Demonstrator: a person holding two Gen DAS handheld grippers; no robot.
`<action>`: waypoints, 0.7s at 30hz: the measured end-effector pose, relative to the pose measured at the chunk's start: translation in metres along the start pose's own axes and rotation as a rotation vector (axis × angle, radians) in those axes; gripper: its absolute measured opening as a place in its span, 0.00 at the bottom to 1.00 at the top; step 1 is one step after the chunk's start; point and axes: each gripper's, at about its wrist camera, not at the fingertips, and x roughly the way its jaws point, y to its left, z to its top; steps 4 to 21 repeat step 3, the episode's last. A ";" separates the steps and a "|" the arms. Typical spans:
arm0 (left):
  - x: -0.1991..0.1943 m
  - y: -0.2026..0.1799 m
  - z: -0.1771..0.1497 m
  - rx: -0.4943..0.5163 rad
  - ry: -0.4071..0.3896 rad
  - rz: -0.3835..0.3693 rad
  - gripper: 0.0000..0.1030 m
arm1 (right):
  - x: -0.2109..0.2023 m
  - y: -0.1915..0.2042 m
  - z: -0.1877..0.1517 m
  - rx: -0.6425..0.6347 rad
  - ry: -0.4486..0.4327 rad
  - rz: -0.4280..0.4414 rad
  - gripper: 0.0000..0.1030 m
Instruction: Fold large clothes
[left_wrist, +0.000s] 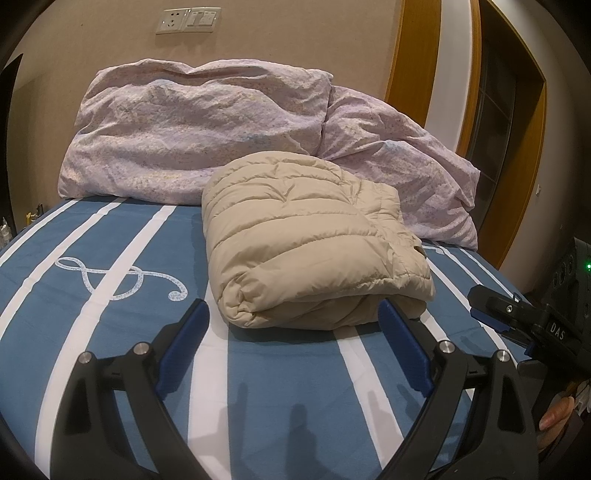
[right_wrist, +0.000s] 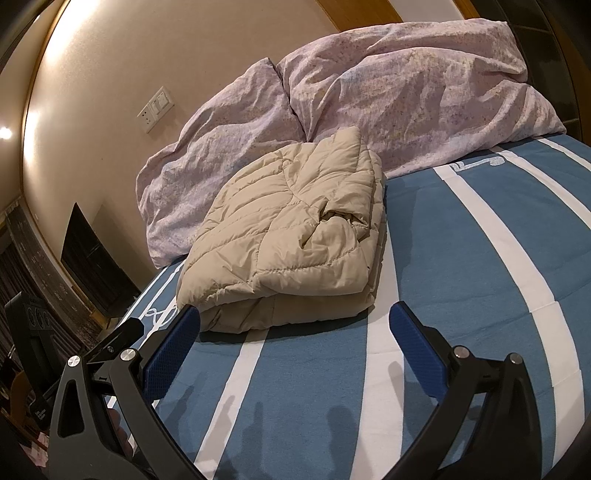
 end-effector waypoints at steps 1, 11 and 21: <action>0.000 0.000 0.000 0.002 0.000 0.000 0.89 | 0.000 0.001 0.000 0.000 0.000 0.000 0.99; 0.000 0.000 0.000 0.004 0.000 -0.001 0.89 | 0.000 0.000 0.000 0.000 0.001 0.000 0.99; 0.000 0.000 0.000 0.004 0.000 -0.001 0.89 | 0.000 0.000 0.000 0.000 0.001 0.000 0.99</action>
